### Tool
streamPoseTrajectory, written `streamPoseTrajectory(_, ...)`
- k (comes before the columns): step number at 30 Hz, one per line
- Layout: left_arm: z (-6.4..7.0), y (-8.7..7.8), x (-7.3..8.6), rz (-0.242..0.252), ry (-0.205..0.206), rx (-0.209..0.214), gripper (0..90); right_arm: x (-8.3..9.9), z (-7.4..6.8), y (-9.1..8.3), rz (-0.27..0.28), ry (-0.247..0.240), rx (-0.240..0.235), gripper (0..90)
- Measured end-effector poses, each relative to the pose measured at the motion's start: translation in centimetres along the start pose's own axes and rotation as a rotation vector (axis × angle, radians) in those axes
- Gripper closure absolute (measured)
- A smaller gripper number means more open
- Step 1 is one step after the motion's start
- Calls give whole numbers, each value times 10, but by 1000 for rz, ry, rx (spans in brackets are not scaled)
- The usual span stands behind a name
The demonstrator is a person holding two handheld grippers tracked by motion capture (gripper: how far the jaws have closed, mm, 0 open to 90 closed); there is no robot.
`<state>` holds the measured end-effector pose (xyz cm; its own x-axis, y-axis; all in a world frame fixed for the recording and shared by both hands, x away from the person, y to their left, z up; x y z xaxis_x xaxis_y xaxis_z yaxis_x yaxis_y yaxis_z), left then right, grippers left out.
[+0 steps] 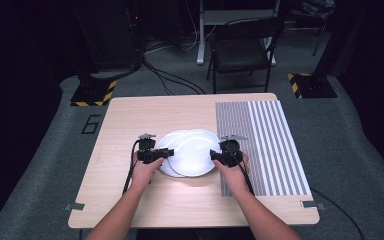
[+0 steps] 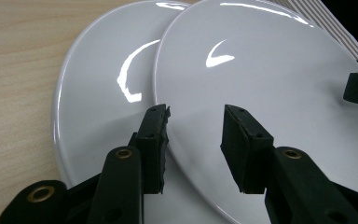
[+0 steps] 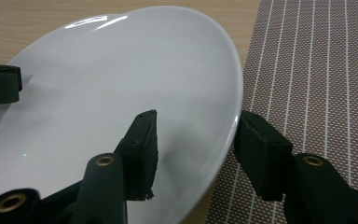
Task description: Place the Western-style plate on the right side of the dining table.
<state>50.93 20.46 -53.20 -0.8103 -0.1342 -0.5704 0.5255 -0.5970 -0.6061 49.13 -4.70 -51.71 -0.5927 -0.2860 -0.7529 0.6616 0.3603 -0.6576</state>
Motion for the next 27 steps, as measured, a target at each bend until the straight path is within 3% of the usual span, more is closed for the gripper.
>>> streamPoseTrajectory(14,3,3,2,-7,1,15,597,9,6,-8,-5,-19,-15,536)
streamPoseTrajectory(23,1,7,6,-17,14,-6,604,16,6,-12,3,28,-70,581)
streamPoseTrajectory(27,1,8,7,-22,18,-14,610,16,8,-14,10,47,-73,611)
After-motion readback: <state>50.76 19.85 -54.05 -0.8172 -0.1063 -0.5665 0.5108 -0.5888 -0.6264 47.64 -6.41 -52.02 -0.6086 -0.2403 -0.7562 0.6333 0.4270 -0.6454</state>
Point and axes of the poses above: each handheld gripper's, and its own axes: y roughly forward along the jaws, x roughly out of its underside, z roughly to its right, the point moved 5 cm from there along y, roughly forward along the jaws, and after that the axes turned 14 degrees about -y, right-handed, at the moved point
